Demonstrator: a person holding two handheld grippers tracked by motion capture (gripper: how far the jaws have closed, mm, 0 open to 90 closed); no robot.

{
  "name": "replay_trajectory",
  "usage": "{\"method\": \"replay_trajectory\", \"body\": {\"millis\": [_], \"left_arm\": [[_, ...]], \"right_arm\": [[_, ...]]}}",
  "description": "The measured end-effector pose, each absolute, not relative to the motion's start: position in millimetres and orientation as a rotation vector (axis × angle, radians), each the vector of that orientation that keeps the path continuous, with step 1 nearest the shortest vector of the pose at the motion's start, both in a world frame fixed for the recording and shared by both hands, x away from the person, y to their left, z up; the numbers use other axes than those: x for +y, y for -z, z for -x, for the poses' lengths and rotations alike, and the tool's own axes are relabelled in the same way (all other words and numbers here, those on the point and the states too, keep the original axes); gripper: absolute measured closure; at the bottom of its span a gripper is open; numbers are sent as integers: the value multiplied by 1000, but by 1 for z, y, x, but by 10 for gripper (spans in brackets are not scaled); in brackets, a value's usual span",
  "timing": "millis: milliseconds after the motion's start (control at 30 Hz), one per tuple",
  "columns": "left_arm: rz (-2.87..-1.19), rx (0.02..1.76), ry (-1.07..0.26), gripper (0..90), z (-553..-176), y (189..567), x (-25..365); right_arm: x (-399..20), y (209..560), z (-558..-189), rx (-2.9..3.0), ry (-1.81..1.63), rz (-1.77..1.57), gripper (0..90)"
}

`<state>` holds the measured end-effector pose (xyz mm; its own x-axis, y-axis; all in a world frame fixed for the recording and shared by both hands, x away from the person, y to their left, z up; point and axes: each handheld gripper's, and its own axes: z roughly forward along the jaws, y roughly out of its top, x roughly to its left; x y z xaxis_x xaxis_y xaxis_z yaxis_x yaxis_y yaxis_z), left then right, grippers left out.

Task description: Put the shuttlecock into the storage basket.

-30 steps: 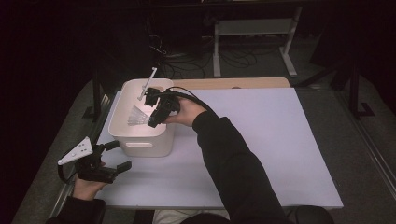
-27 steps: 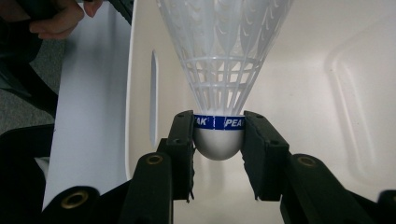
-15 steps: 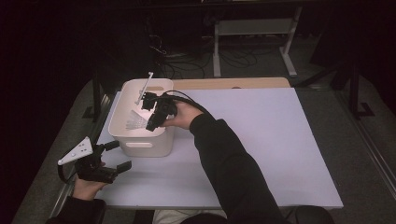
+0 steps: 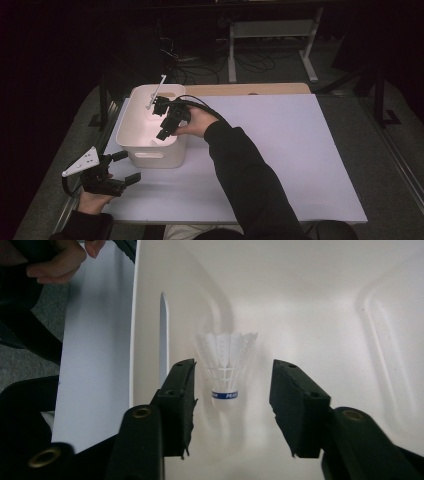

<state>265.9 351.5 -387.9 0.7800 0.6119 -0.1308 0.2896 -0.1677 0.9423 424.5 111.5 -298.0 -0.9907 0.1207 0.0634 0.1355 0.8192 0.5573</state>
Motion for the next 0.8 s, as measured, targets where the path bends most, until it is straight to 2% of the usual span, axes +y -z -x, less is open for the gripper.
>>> {"method": "replay_trajectory", "body": {"millis": [367, 667, 800], "left_arm": [[-1762, 702, -330, 0, -266, 388, 352], [-1763, 702, -331, 0, -266, 388, 351], [-1761, 703, -330, 0, -266, 388, 351]], "right_arm": [[99, 289, -428, -2982, 973, 299, 221], [88, 282, -428, -2980, 1028, 362, 116], [83, 279, -428, -2978, 1058, 380, 23]]}}
